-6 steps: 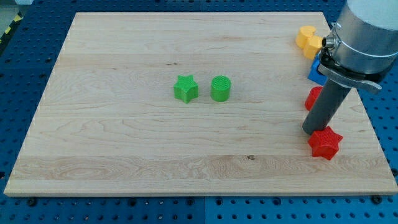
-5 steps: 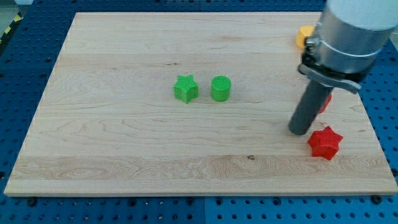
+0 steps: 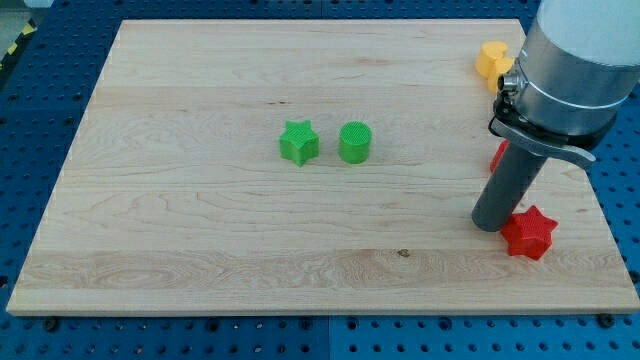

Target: Push the red circle to the top of the red star

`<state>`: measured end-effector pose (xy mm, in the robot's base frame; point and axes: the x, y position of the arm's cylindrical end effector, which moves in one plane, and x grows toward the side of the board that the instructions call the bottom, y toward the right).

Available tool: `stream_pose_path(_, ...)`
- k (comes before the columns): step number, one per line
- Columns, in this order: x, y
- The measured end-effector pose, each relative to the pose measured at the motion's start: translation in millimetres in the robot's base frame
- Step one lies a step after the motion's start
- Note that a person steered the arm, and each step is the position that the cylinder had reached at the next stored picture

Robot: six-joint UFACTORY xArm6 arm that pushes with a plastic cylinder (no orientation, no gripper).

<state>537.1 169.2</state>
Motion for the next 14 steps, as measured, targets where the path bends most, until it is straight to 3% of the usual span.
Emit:
stream_pose_path(6,7,26)
stream_pose_path(10,-48,11)
stream_pose_path(12,-115,-24)
stream_pose_path(14,-116,-9)
